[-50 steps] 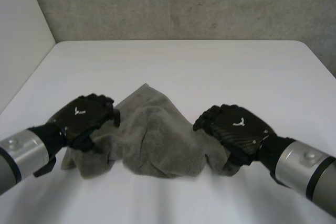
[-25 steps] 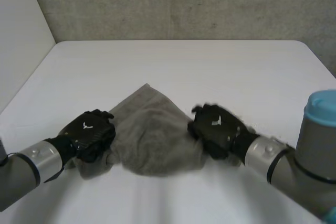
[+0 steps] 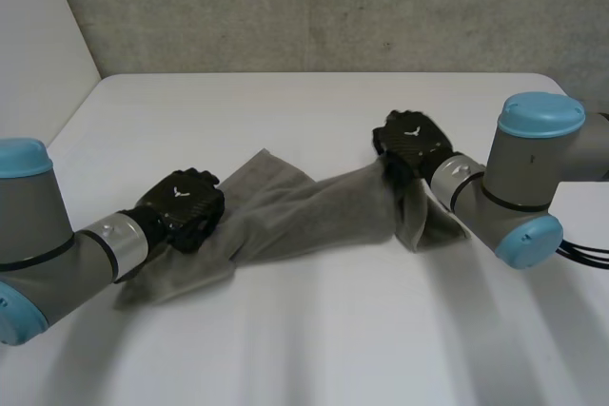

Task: Fold the towel.

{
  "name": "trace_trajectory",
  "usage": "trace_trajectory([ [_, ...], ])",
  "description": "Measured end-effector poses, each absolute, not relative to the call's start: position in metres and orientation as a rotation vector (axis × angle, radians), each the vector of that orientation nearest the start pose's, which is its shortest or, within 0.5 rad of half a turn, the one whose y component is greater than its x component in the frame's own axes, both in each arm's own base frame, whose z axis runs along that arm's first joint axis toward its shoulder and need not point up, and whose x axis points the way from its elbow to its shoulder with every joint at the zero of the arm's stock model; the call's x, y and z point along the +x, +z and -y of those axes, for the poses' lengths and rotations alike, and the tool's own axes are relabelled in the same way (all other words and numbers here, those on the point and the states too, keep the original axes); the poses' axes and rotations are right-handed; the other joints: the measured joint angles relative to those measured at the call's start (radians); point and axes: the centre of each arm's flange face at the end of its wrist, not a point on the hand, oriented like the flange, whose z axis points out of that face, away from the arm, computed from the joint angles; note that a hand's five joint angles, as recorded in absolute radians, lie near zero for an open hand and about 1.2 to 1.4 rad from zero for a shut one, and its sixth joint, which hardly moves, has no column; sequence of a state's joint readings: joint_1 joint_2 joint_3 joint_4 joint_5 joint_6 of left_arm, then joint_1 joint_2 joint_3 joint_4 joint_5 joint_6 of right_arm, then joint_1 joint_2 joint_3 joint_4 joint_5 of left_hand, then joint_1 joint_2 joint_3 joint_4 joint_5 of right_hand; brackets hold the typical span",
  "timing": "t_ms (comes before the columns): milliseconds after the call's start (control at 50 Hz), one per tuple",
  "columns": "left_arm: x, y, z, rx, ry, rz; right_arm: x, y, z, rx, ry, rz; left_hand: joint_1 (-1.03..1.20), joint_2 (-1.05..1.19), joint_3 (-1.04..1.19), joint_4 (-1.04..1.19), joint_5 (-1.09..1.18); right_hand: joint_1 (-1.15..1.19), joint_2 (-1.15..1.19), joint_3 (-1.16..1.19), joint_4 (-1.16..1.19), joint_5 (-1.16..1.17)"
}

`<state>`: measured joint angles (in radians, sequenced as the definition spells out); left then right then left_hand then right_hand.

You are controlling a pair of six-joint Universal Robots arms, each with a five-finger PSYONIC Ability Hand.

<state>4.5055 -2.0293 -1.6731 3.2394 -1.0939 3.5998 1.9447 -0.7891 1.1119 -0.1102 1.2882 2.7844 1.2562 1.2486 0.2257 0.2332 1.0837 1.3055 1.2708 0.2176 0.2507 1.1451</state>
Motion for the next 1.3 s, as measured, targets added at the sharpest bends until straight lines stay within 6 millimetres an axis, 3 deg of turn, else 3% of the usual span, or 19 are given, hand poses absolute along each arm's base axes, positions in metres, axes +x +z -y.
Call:
trace_trajectory([
  [200, -0.234, 0.147, 0.273, 1.334, -1.823, -2.562, 0.302, 0.161, 0.374, -1.065, -1.983, -2.062, -0.546, -0.534, 0.0, 0.0, -0.553, -0.043, -0.042, 0.0, 0.0, -0.045],
  [320, -0.232, 0.159, 0.259, 1.335, -1.852, -2.544, 0.297, 0.158, 0.371, -1.069, -1.935, -2.132, -0.574, -0.568, 0.0, 0.0, -0.606, -0.628, -0.616, 0.0, 0.0, -0.643],
  [420, -0.23, 0.172, 0.245, 1.33, -1.892, -2.527, 0.289, 0.172, 0.351, -1.073, -1.91, -2.146, -0.59, -0.584, 0.0, 0.0, -0.621, -0.998, -0.976, 0.0, 0.0, -1.066],
  [620, -0.227, 0.173, 0.208, 1.366, -1.89, -2.534, 0.27, 0.207, 0.281, -1.117, -1.941, -1.976, -0.624, -0.617, 0.0, 0.0, -0.655, -1.056, -1.02, 0.0, 0.0, -1.08],
  [800, -0.229, 0.158, 0.195, 1.395, -1.873, -2.529, 0.26, 0.186, 0.238, -1.163, -1.786, -2.029, -0.753, -0.752, 0.0, 0.0, -0.791, -1.056, -1.02, 0.0, 0.0, -1.08],
  [940, -0.234, 0.149, 0.192, 1.407, -1.866, -2.509, 0.257, 0.173, 0.229, -1.177, -1.711, -2.061, -0.819, -0.833, 0.0, 0.0, -0.884, -1.056, -1.02, 0.0, 0.0, -1.081],
  [1300, -0.261, 0.124, 0.188, 1.422, -1.778, -2.452, 0.257, 0.169, 0.227, -1.184, -1.681, -2.058, -0.827, -0.847, 0.0, 0.0, -0.901, -1.056, -1.02, 0.0, 0.0, -1.08],
])
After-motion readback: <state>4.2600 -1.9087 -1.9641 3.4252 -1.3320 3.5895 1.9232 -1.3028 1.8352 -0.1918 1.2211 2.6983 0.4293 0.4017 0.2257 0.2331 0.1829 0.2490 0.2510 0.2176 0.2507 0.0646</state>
